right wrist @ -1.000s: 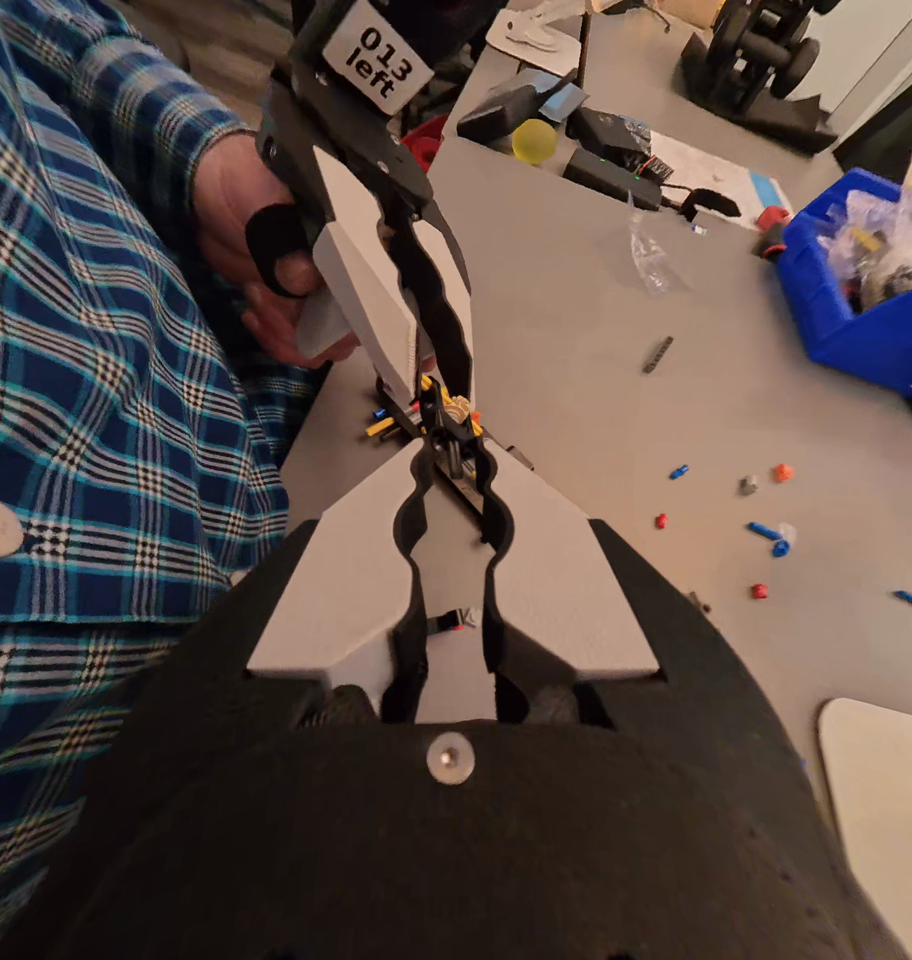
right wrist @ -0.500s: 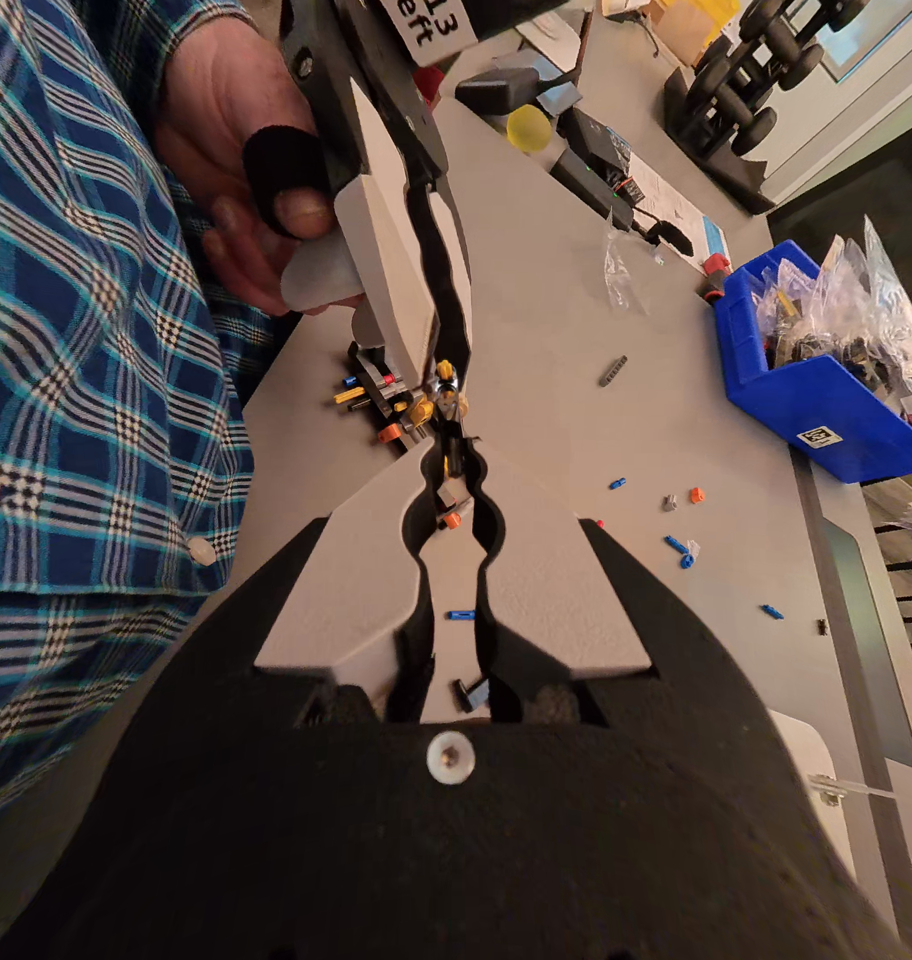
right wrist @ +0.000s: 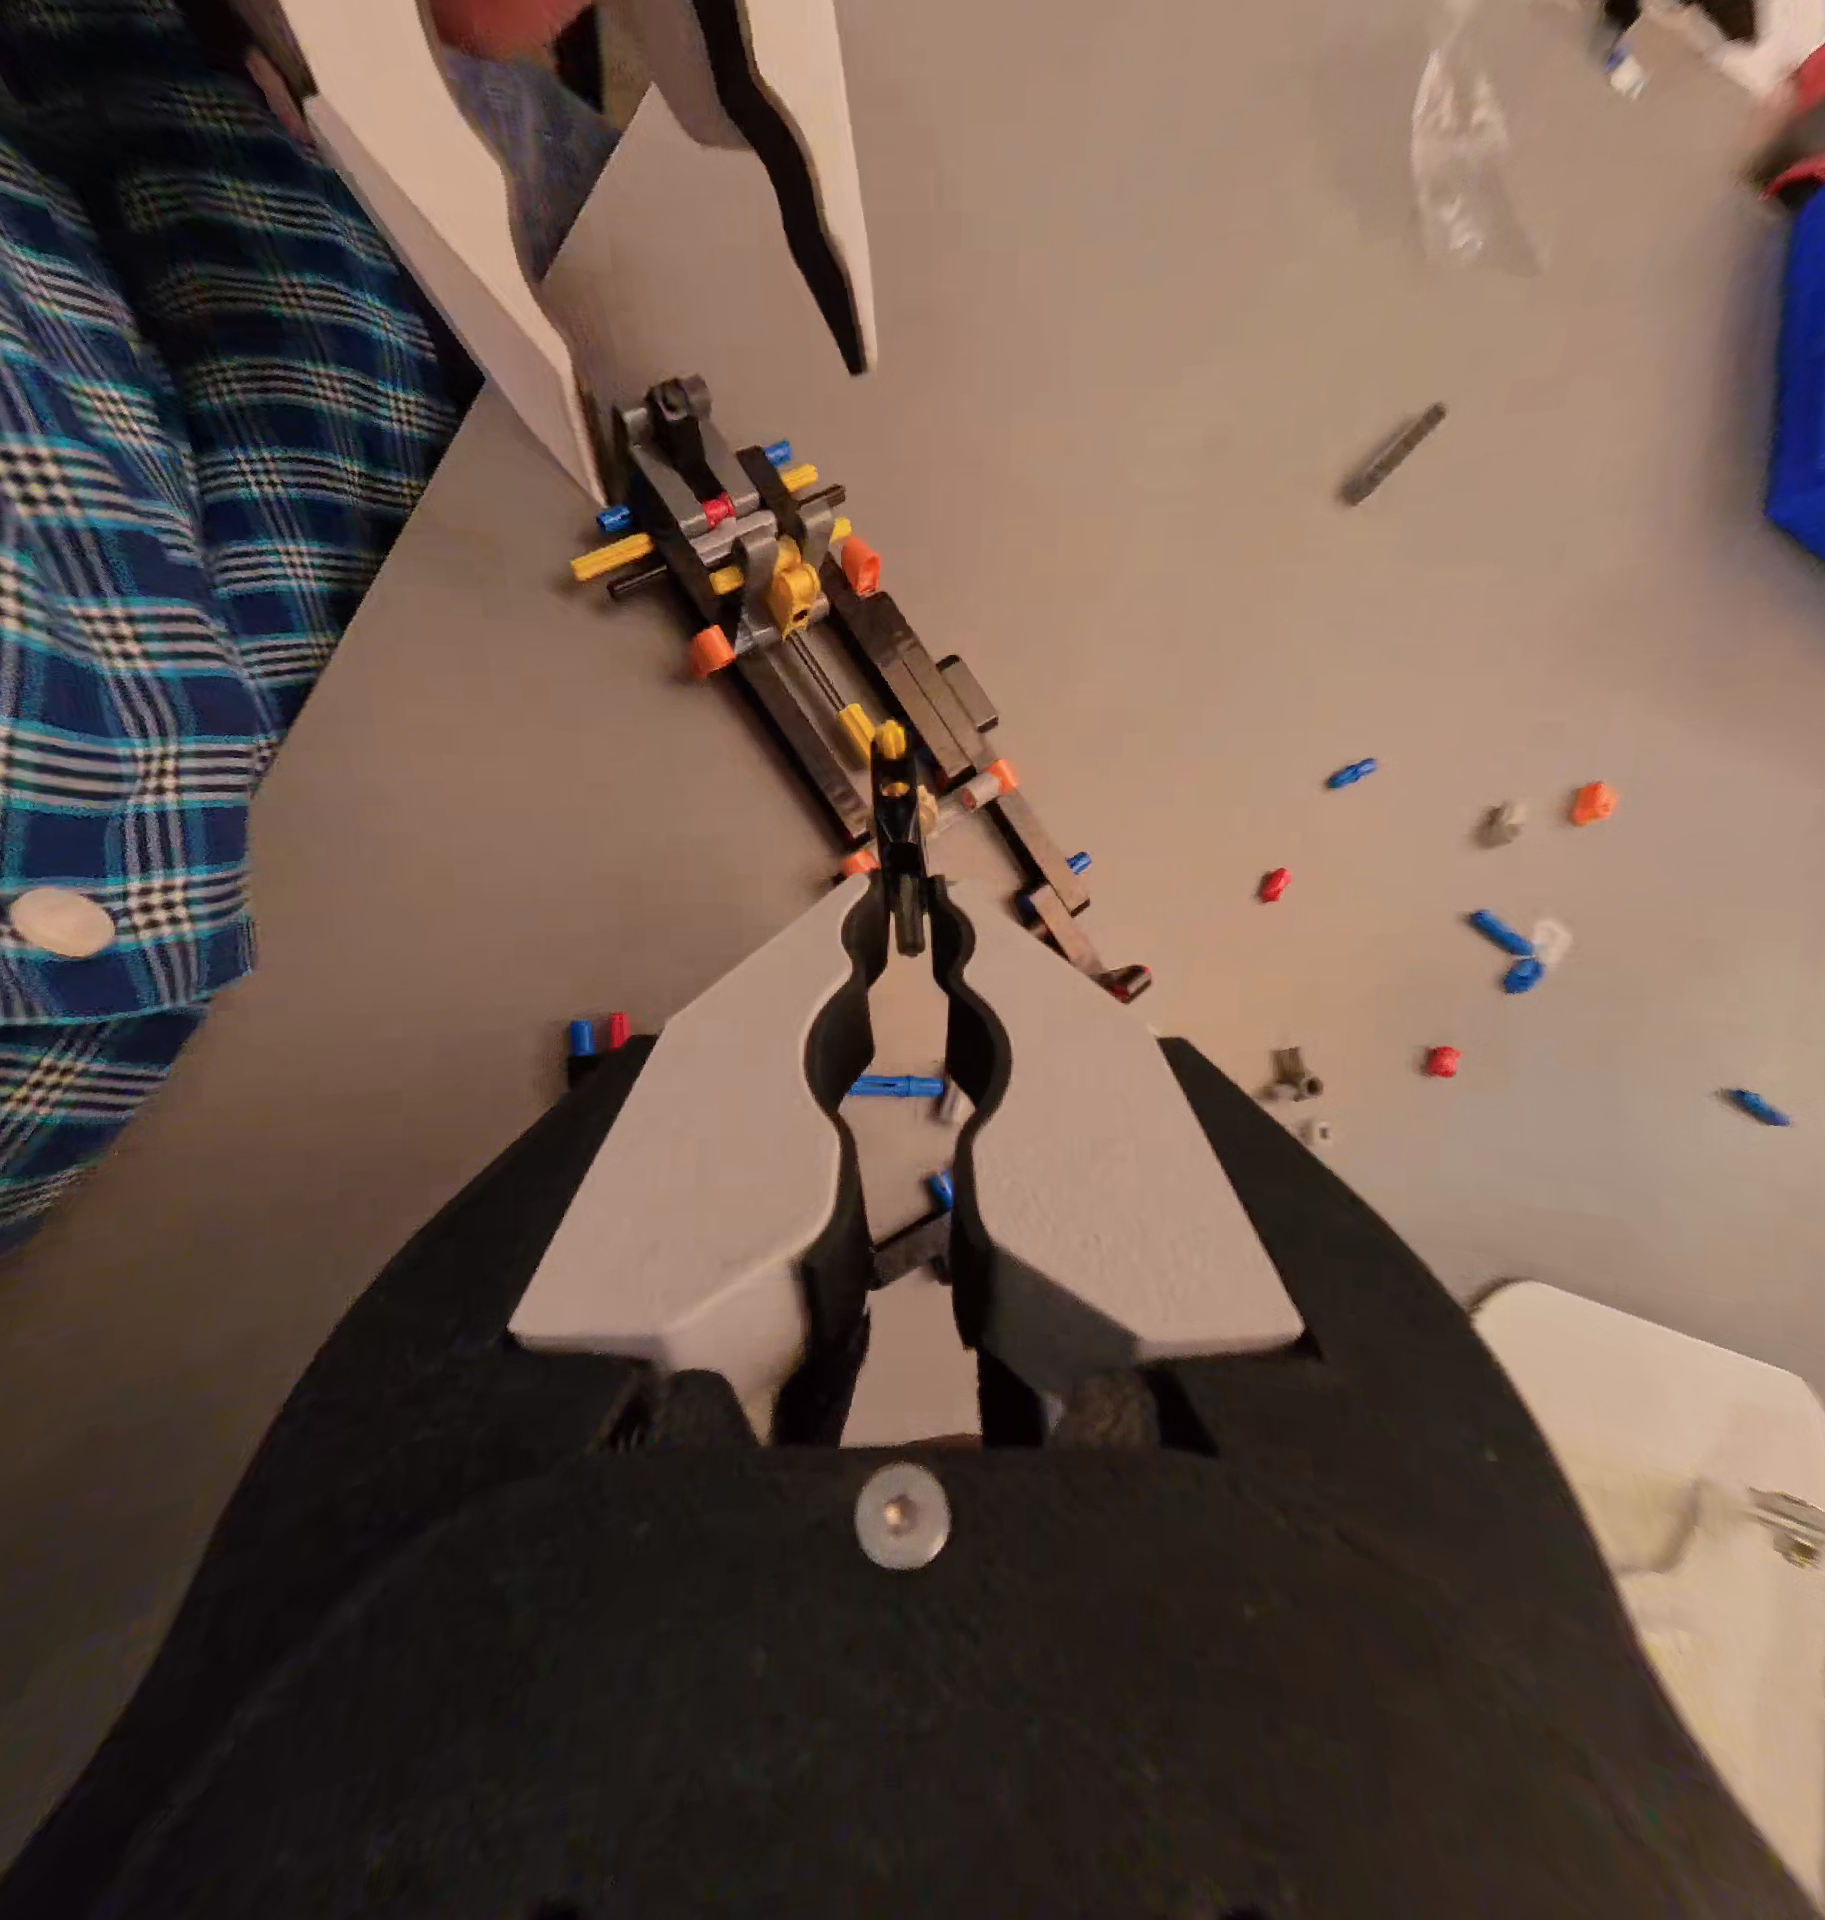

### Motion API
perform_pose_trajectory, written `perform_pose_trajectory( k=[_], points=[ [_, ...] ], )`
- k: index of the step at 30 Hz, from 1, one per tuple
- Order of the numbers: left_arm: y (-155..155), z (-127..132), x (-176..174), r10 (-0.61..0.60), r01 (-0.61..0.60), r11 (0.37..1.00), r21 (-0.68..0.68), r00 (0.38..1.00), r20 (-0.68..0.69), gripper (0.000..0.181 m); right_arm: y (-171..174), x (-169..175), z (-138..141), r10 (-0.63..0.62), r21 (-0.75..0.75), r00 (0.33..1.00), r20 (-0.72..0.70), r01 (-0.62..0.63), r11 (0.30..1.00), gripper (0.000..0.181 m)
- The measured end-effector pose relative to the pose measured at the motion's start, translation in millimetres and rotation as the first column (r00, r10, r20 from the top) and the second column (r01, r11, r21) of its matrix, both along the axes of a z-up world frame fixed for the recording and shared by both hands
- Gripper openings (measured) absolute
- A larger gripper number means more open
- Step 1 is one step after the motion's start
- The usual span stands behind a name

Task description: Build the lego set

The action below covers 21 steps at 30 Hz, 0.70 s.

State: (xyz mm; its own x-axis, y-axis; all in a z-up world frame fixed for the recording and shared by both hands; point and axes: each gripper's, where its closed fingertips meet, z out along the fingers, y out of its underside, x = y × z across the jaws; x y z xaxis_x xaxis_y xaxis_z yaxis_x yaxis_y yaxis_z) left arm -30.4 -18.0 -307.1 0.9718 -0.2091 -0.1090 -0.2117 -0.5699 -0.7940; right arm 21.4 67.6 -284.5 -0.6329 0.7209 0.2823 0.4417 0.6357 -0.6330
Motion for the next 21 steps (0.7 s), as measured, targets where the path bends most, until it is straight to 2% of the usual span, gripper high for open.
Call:
perform_pose_trajectory(
  k=[4,8,13,21],
  points=[
    [-3.7,-14.6,-4.4,-0.002,0.003,0.998,-0.069,1.000,0.009,0.061,-0.2,-8.4,-6.8,0.035,-0.120,0.990,0.138,-0.019,0.993,0.004],
    [-3.8,-23.3,-11.9,-0.014,0.009,0.994,-0.111,0.999,-0.042,0.049,1.8,-19.1,-8.4,0.081,-0.219,0.957,0.278,-0.019,0.976,0.004],
    [0.2,-23.7,-25.7,-0.003,-0.004,0.993,-0.114,0.998,-0.061,0.040,-2.3,-28.3,-13.2,0.164,-0.336,0.868,0.469,0.004,0.942,0.005],
    [2.1,-24.5,-37.1,0.030,-0.035,0.993,-0.114,0.999,-0.042,0.037,-8.7,-39.3,-16.2,0.249,-0.428,0.772,0.584,0.033,0.903,0.005]
  ],
)
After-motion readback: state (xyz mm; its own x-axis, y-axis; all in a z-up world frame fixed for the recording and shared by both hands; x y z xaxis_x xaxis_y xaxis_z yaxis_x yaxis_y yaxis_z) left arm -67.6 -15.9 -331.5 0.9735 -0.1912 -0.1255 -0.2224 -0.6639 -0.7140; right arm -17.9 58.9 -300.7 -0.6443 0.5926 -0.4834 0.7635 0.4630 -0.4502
